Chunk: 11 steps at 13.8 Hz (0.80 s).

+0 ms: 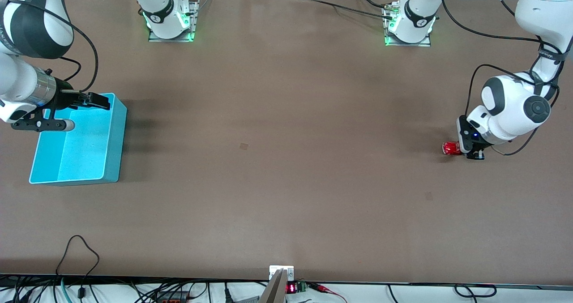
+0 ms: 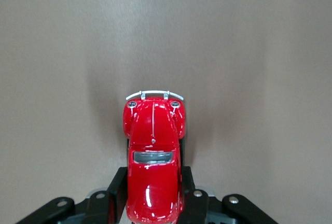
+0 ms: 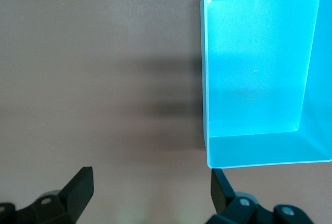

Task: Wind red beetle toy and store in blue box
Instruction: 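Drag the held car backward along the table with the left gripper, then open the left gripper, releasing the car to roll toward the box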

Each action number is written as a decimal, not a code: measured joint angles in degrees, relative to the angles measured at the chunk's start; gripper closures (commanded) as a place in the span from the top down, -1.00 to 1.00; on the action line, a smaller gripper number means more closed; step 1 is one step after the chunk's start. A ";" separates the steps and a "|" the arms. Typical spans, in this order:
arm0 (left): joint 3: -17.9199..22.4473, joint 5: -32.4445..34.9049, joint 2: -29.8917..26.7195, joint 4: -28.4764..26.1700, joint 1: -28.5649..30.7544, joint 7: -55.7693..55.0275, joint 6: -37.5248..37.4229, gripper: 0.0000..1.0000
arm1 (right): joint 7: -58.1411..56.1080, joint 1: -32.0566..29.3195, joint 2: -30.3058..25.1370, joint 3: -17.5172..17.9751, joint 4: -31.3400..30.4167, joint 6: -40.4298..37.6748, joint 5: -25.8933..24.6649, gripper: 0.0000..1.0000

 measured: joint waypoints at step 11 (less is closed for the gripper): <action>-10.08 0.01 -5.51 12.72 -1.33 -1.28 -27.68 1.00 | -0.01 -0.02 0.00 0.00 0.00 -0.03 0.01 1.00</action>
